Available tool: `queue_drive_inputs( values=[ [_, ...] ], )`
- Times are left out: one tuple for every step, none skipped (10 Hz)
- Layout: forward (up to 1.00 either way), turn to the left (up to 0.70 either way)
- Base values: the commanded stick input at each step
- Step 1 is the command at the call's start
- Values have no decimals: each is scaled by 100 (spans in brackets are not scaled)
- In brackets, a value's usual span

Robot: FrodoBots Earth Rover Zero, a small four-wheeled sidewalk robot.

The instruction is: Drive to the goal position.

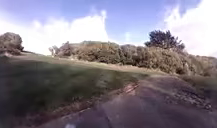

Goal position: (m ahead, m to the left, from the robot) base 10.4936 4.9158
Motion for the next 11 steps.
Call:
queue_drive_inputs(
  values=[
    [70, -34],
    [70, -34],
    [70, -34],
    [70, -34],
    [70, -34],
    [70, -34],
    [70, -34],
    [70, -34],
    [70, -34],
    [70, -34],
    [70, -34]
  ],
)
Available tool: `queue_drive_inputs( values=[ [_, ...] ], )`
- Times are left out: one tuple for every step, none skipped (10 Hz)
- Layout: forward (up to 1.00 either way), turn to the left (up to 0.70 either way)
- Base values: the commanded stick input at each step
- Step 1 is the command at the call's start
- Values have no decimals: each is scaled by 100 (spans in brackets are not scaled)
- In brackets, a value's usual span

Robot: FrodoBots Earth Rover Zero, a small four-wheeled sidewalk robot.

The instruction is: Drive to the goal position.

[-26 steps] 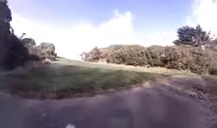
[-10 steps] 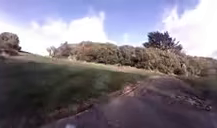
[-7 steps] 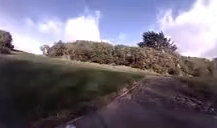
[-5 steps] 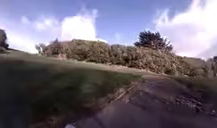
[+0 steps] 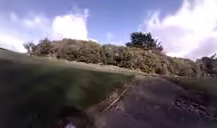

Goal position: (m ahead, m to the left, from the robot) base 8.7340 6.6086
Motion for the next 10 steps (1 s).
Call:
queue_drive_inputs(
  values=[
    [70, -34],
    [70, -34],
    [70, -34],
    [70, -34],
    [70, -34],
    [70, -34],
    [70, -34],
    [70, -34],
    [70, -34],
    [70, -34]
  ],
)
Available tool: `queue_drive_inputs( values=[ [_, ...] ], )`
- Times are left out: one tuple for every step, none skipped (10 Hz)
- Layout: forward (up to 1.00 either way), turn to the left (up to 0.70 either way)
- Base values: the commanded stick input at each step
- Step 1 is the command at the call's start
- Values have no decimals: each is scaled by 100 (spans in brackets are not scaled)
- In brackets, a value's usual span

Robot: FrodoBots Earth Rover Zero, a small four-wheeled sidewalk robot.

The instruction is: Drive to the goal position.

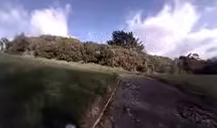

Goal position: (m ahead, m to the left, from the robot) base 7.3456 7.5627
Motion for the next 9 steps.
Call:
queue_drive_inputs(
  values=[
    [70, -34],
    [70, -34],
    [70, -34],
    [70, -30],
    [70, -7],
    [70, 0],
    [70, 0],
    [70, 0],
    [70, 0]
  ],
)
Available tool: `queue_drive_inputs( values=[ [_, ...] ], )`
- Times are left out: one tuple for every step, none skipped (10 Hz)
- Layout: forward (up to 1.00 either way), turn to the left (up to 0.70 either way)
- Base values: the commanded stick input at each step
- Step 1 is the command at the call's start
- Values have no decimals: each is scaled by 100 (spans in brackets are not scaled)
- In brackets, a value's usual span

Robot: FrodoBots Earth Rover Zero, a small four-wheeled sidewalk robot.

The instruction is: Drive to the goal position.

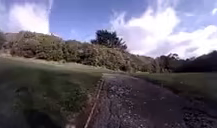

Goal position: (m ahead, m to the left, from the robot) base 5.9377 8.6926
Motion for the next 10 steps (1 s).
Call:
queue_drive_inputs(
  values=[
    [70, 0],
    [70, 0],
    [70, 0],
    [70, 0],
    [70, 0],
    [70, 0],
    [70, 0],
    [70, 0],
    [70, -10],
    [70, -32]
  ],
)
